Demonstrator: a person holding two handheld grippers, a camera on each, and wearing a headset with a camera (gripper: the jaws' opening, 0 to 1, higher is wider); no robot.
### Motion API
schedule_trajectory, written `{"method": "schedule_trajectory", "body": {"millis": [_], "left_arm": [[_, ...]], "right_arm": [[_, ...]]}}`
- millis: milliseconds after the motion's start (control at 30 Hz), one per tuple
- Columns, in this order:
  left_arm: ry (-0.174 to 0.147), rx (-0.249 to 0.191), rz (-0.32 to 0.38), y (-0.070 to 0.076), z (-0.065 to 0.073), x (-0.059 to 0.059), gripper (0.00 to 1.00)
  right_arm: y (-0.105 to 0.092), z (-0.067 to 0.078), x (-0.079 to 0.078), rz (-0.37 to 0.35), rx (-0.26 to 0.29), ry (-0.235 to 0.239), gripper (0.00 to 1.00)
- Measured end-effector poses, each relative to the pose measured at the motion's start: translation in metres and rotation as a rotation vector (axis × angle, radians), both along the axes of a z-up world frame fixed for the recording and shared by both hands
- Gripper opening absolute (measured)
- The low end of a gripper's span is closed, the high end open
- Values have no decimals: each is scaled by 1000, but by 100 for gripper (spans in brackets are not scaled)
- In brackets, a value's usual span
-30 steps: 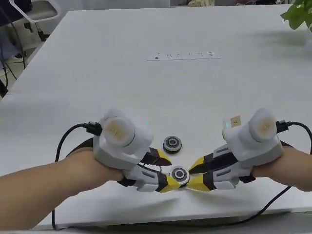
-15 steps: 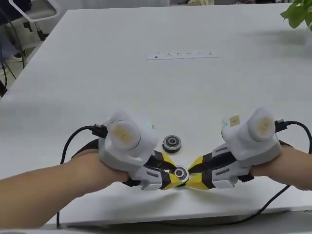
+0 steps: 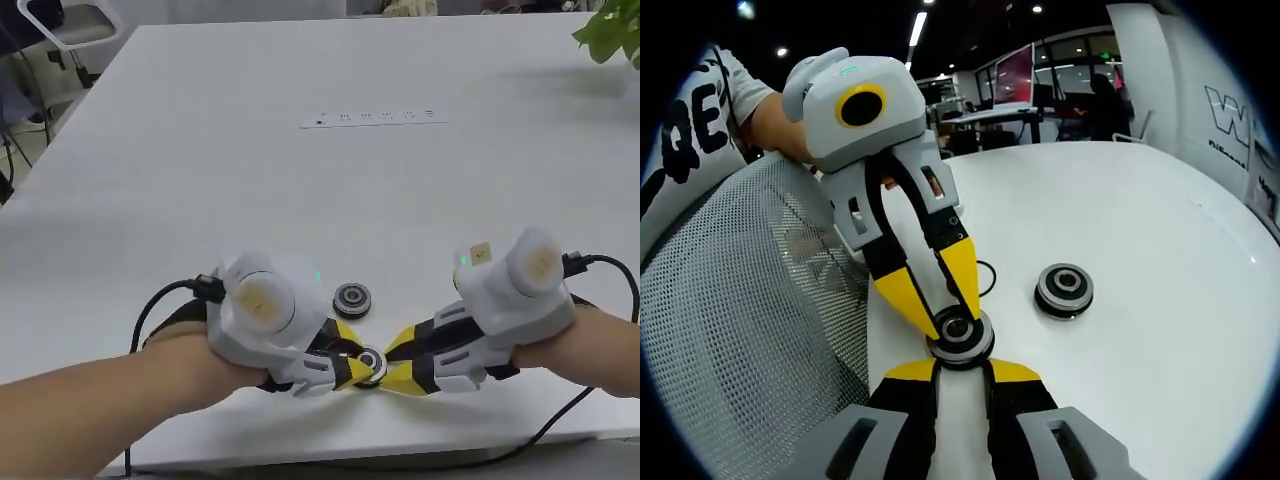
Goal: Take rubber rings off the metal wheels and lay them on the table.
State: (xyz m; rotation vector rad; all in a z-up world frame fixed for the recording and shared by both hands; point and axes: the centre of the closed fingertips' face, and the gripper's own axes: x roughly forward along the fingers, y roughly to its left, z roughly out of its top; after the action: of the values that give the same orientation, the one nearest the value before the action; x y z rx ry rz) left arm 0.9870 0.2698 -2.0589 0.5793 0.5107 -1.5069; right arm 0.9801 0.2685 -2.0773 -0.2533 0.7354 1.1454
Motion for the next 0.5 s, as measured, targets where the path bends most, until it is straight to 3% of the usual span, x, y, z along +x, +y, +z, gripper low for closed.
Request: {"method": "schedule_trajectory", "body": {"millis": [500], "left_arm": [[-9, -12, 5, 0, 1, 0, 8]], "right_arm": [[-2, 0, 0, -1, 21, 16, 12]]}}
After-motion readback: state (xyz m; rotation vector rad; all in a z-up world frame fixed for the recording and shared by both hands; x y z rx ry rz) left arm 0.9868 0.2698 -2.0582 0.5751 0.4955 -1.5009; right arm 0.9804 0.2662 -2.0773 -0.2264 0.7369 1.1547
